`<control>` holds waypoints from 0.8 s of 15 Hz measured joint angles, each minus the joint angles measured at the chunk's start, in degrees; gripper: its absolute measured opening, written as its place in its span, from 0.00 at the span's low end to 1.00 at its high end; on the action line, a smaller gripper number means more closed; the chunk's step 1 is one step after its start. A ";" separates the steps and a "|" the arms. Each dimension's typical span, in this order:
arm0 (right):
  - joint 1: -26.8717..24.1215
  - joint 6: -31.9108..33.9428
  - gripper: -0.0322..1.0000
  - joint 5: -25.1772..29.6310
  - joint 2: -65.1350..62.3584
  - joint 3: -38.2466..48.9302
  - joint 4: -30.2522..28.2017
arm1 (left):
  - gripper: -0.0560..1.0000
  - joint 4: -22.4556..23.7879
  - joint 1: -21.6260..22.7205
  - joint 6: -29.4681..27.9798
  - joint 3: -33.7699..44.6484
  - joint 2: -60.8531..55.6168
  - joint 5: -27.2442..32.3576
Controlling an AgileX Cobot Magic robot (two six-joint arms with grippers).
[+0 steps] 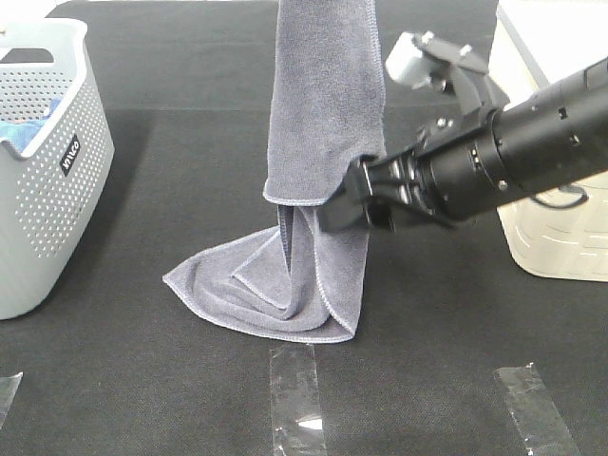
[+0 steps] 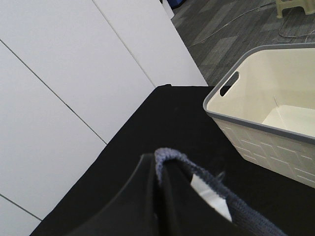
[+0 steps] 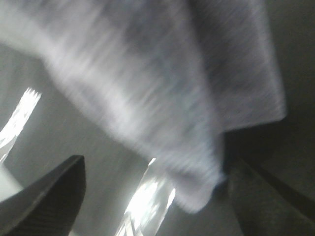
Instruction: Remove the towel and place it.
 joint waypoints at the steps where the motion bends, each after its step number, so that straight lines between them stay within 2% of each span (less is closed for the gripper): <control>1: 0.00 0.06 0.76 -2.01 0.00 0.00 -0.06 | 0.05 0.00 0.00 0.00 0.00 0.00 0.00; 3: 0.00 0.06 0.75 -5.61 0.00 -0.06 0.06 | 0.05 0.00 0.00 0.00 0.00 0.00 0.00; 8: 0.00 -0.06 0.62 -5.67 0.00 -3.27 0.17 | 0.05 0.00 0.00 0.00 0.00 0.00 0.00; 10: 0.00 -0.40 0.51 -5.67 0.00 -4.07 0.17 | 0.05 0.00 0.00 0.00 0.00 0.00 0.00; 12: 0.00 -0.46 0.35 -5.67 0.00 -4.18 0.17 | 0.05 0.00 0.00 0.00 0.00 0.00 0.00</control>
